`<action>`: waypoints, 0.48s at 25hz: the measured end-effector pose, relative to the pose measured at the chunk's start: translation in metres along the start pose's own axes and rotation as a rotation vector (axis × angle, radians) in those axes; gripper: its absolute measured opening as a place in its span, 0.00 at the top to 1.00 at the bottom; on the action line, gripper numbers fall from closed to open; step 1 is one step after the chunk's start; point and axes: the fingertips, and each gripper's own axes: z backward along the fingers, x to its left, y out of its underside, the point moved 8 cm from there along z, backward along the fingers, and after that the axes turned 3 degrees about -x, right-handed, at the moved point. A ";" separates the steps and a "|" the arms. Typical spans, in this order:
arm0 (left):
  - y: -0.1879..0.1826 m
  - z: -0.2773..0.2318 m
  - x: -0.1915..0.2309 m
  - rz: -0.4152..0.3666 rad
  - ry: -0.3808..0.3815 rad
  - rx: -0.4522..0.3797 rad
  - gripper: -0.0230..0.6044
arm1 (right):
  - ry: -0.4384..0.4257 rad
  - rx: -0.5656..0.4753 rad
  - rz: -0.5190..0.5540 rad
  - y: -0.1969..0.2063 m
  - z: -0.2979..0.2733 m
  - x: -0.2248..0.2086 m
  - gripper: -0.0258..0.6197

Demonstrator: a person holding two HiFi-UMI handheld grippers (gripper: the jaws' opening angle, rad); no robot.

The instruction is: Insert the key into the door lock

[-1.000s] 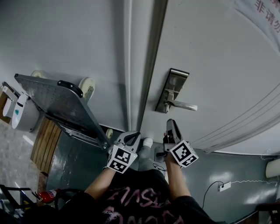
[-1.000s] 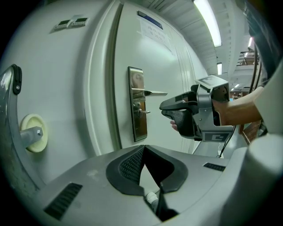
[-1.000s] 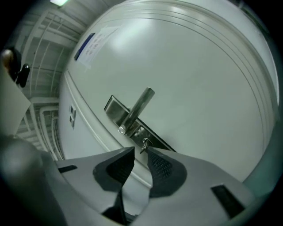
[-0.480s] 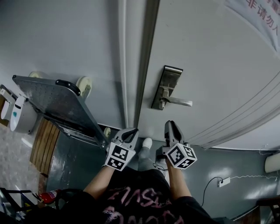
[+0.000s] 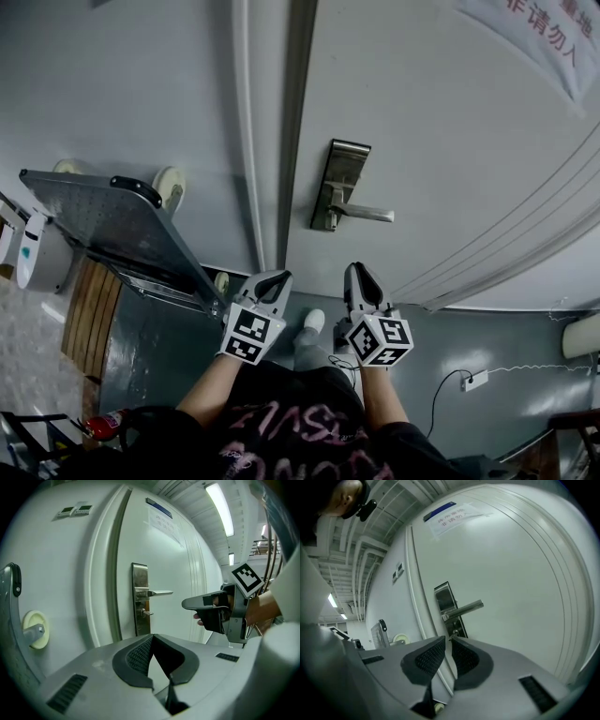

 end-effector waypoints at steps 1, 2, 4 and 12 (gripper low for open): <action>-0.002 0.000 -0.001 0.000 0.002 -0.001 0.94 | 0.002 0.003 0.014 -0.001 0.002 0.000 0.81; -0.003 0.001 -0.002 0.000 0.004 -0.002 0.94 | 0.003 0.006 0.027 -0.002 0.004 0.001 0.81; -0.007 0.001 -0.003 0.000 0.006 -0.007 0.94 | 0.005 0.010 0.053 -0.004 0.006 0.002 0.81; -0.018 0.003 -0.001 0.008 -0.009 -0.035 0.94 | 0.009 0.019 0.150 -0.007 0.018 0.008 0.83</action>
